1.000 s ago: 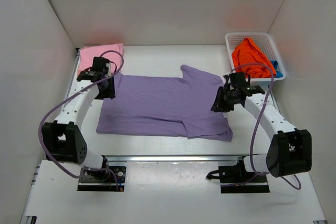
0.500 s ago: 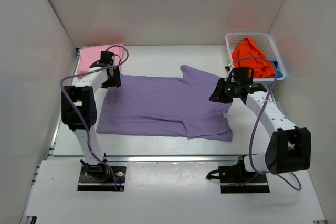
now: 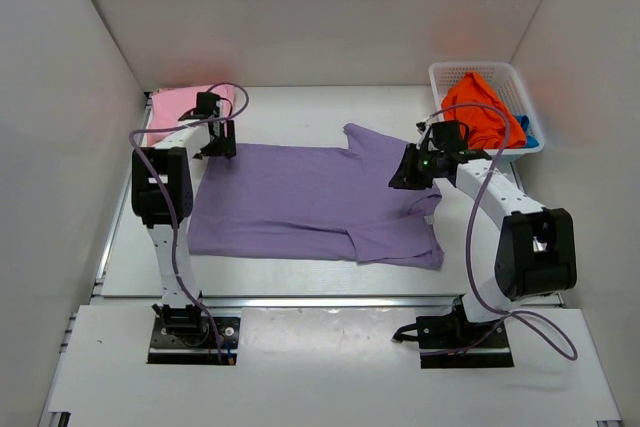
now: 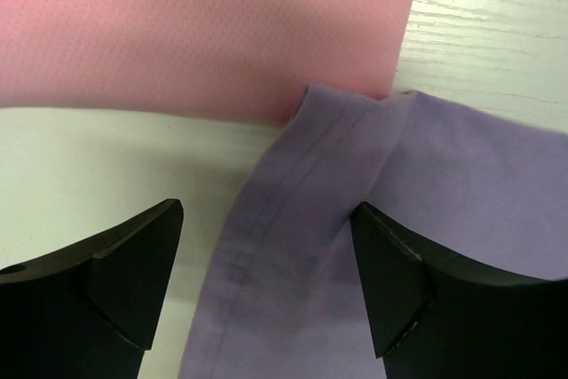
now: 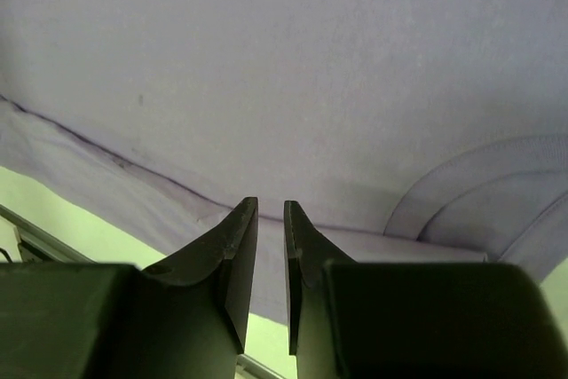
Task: Fold and stack the t-shirts
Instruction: Grap the side of the flattened tshirt furthest away from the robot with both arms
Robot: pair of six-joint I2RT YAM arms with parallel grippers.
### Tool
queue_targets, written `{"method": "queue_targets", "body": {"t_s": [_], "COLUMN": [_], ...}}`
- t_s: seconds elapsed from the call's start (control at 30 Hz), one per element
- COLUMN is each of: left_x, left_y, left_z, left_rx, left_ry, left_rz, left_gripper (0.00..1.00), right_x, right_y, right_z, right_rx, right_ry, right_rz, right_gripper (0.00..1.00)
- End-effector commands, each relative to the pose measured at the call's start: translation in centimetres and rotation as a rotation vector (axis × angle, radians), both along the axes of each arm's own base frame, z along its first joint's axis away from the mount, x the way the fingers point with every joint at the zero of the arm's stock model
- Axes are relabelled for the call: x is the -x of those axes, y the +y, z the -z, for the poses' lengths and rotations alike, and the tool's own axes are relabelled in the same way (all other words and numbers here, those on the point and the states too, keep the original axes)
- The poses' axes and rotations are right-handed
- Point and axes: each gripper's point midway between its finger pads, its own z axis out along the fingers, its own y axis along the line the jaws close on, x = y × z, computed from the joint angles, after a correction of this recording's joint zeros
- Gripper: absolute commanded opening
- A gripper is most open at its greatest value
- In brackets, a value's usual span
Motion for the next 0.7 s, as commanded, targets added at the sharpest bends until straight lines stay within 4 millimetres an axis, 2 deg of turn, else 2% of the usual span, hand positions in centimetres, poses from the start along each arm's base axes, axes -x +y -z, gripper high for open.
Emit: {"method": "queue_targets", "body": {"t_s": [0.0,0.07,0.1,0.13,0.2,0.23,0.3,0.37,0.4,0.43,0.47,0.57,0.6,0.63,0.67], "left_x": [-1.6,-1.2,-1.4,-1.0,-1.0,-0.8,-0.4,0.4,0.9,1.2,2.0,4.0,4.6,5.1,5.8], "left_y": [-0.2,-0.6,-0.6,-0.9,-0.9,-1.0,-1.4,-1.5,-1.8,-1.7,-2.2,-2.4,-2.3,-2.3,-1.9], "left_z": [-2.0,-1.7,-1.9,-1.8,-2.9,-3.0,-4.3,-4.8,-5.2,-6.0,-5.5,-5.4,-5.5,-5.4,-5.3], "left_rx": [0.025,0.05,0.059,0.074,0.075,0.07,0.063,0.071,0.1,0.129,0.161,0.217,0.223,0.222,0.207], "left_ry": [-0.081,-0.084,-0.096,-0.094,-0.129,-0.133,-0.17,-0.176,-0.177,-0.193,-0.174,-0.155,-0.148,-0.132,-0.108], "left_rz": [0.036,0.064,0.068,0.073,0.063,0.061,0.062,0.046,0.036,0.011,0.015,-0.02,-0.037,-0.038,-0.042], "left_gripper": [0.9,0.85,0.72,0.51,0.31,0.24,0.15,0.03,0.0,0.0,0.0,0.0,0.0,0.0,0.0], "right_x": [-2.3,-2.5,-2.3,-2.4,-2.2,-2.6,-3.0,-4.7,-5.7,-6.6,-8.0,-11.2,-12.6,-13.2,-14.4], "right_y": [0.6,0.8,1.0,1.0,1.1,1.0,1.1,0.8,0.8,0.7,0.4,-0.4,-0.9,-1.4,-1.7], "right_z": [-2.1,-2.4,-2.2,-2.3,-1.8,-2.3,-1.8,-2.4,-2.7,-1.9,-2.9,-1.6,-2.6,-1.3,-1.2], "right_rx": [-0.015,-0.026,-0.029,-0.03,-0.031,-0.031,-0.023,-0.003,-0.001,0.017,0.026,0.044,0.051,0.075,0.083], "right_ry": [-0.095,-0.102,-0.096,-0.104,-0.087,-0.108,-0.105,-0.147,-0.162,-0.166,-0.208,-0.198,-0.232,-0.207,-0.212], "right_rz": [-0.014,-0.019,-0.024,-0.027,-0.026,-0.019,-0.027,-0.017,-0.015,-0.015,-0.002,0.032,0.048,0.057,0.07], "right_gripper": [0.16,0.16,0.15,0.16,0.16,0.15,0.15,0.15,0.15,0.16,0.18,0.24,0.24,0.25,0.27]}}
